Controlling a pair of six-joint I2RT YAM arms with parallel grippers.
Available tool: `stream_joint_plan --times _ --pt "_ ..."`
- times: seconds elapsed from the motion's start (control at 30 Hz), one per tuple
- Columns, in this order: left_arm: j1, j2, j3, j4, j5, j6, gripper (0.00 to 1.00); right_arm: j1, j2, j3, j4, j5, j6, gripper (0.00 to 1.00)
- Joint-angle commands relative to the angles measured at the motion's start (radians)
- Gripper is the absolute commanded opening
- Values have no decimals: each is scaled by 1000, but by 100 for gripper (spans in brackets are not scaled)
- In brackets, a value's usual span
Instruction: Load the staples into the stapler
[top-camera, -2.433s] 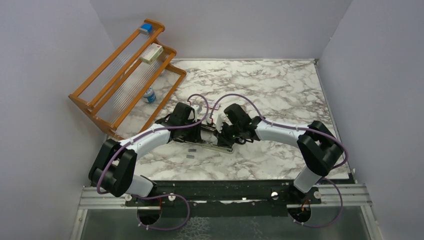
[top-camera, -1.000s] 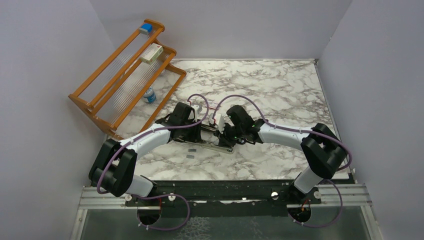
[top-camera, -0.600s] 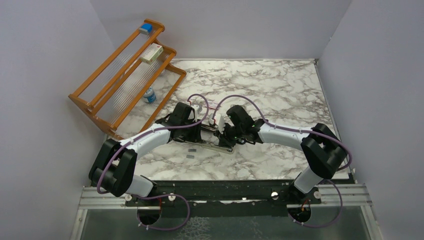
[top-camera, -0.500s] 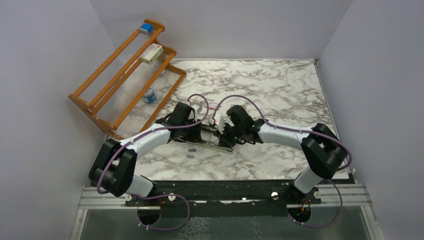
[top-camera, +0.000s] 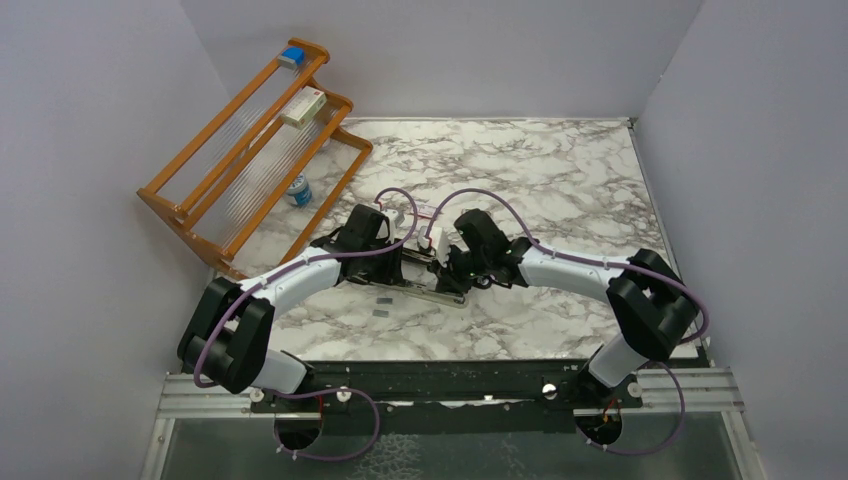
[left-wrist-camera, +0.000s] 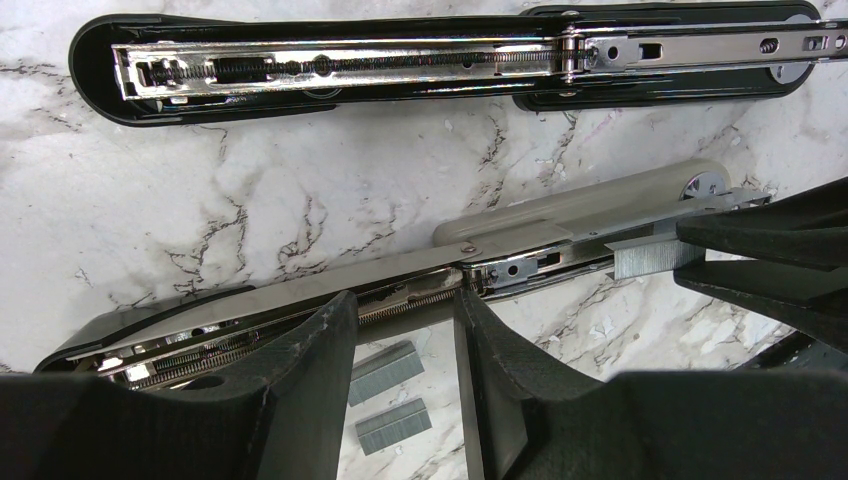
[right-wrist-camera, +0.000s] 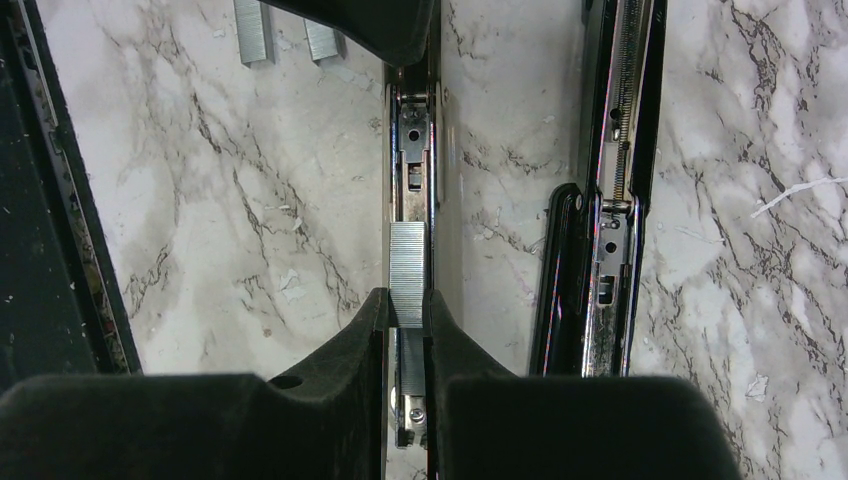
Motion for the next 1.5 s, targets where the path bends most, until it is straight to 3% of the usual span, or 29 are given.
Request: stream_joint_plan --times 0.0,1.47 --pt "-3 22 9 -28 -21 16 44 6 13 5 -19 -28 -14 2" --pt "-3 29 12 -30 -21 17 44 6 -12 -16 18 3 -2 2"
